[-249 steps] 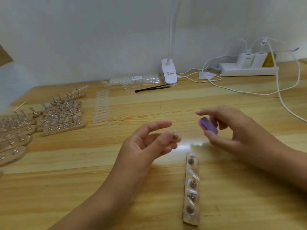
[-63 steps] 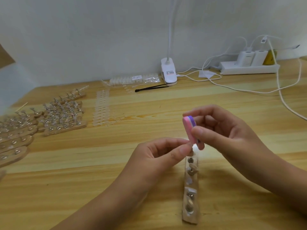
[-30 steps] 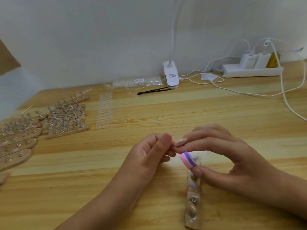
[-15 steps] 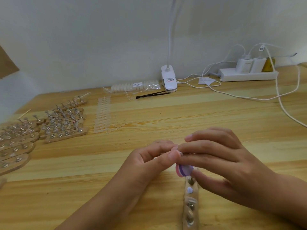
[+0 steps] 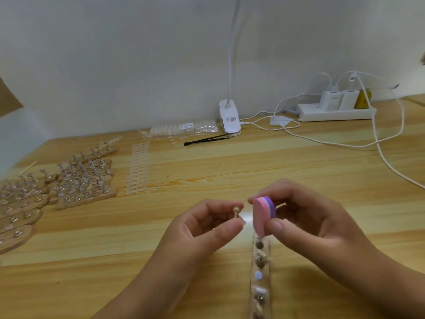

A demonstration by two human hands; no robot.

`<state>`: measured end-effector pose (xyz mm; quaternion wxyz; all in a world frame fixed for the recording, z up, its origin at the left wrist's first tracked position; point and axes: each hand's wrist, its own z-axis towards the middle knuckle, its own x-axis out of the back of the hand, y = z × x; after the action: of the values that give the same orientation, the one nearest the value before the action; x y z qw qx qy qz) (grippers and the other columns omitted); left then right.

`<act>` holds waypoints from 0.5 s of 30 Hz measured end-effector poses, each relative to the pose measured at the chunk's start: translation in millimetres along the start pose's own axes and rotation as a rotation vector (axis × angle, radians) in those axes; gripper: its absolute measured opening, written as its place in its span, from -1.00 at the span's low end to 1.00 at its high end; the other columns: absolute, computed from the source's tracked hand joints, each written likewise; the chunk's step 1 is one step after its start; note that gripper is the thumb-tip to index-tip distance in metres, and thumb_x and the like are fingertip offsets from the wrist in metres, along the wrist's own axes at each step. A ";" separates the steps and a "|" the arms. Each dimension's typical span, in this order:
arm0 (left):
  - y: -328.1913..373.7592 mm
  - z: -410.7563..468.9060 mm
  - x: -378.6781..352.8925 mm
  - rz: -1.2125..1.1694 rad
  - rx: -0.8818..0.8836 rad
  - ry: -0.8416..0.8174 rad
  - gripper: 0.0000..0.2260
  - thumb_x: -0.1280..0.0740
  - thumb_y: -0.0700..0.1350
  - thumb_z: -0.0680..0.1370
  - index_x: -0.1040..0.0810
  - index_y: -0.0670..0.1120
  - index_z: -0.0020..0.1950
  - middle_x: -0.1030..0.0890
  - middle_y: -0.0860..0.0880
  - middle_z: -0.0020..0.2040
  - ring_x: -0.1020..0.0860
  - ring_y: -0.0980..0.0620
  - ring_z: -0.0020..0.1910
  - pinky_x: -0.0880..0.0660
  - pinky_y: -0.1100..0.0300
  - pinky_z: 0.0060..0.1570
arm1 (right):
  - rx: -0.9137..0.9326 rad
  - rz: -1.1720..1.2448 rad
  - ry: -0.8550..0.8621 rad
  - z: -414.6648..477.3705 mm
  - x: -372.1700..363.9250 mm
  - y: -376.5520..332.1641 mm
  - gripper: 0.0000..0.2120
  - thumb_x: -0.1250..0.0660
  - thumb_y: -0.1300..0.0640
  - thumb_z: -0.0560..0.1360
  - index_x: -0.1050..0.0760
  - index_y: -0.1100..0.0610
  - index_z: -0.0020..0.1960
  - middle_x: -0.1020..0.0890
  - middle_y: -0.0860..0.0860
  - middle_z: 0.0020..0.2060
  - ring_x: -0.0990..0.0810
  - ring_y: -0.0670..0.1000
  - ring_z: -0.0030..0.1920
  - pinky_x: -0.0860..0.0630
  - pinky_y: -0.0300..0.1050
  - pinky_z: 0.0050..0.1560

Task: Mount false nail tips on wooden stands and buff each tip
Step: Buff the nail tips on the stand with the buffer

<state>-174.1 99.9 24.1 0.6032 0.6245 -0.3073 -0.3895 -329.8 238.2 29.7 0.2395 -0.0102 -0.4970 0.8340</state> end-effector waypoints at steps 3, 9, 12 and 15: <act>1.1 -2.1 -5.4 0.060 -0.053 -0.018 -0.73 -0.52 0.03 0.29 -0.70 0.04 -0.03 -0.71 -0.02 -0.04 -0.66 0.11 -0.04 -0.52 0.36 -0.07 | -0.077 0.011 -0.038 -0.5 -2.4 2.8 -0.80 -0.39 0.05 0.46 -0.58 0.01 0.08 -0.63 0.06 -0.06 -0.62 0.07 -0.10 -0.57 0.02 -0.04; 2.4 -2.5 -7.1 0.081 -0.037 0.005 -0.67 -0.54 0.04 0.19 -0.71 -0.01 -0.10 -0.71 -0.07 -0.09 -0.66 0.07 -0.11 -0.54 0.35 -0.13 | -0.116 0.133 0.004 -0.7 -5.0 2.9 -0.78 -0.39 0.09 0.49 -0.55 0.01 0.13 -0.63 0.01 -0.09 -0.65 -0.04 -0.12 -0.54 -0.19 -0.05; 3.0 -1.1 -7.6 0.068 -0.025 0.025 -0.67 -0.54 0.04 0.17 -0.72 -0.01 -0.11 -0.72 -0.07 -0.11 -0.68 0.08 -0.11 -0.53 0.38 -0.16 | -0.136 0.126 -0.062 -0.4 -3.2 2.5 -0.81 -0.40 0.09 0.48 -0.55 0.04 0.09 -0.62 0.05 -0.09 -0.62 -0.01 -0.13 -0.55 -0.17 -0.05; 2.8 -0.5 -8.5 0.050 -0.009 0.028 -0.67 -0.54 0.02 0.18 -0.72 -0.04 -0.11 -0.72 -0.11 -0.11 -0.68 0.07 -0.12 -0.53 0.36 -0.15 | -0.171 0.165 -0.065 0.8 -1.6 0.7 -0.81 -0.40 0.09 0.48 -0.56 0.06 0.09 -0.63 0.03 -0.10 -0.63 -0.03 -0.12 -0.55 -0.17 -0.05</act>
<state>-177.8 107.1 27.9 0.6200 0.6192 -0.3126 -0.3667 -328.9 236.7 29.2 0.1522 -0.0444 -0.5713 0.8053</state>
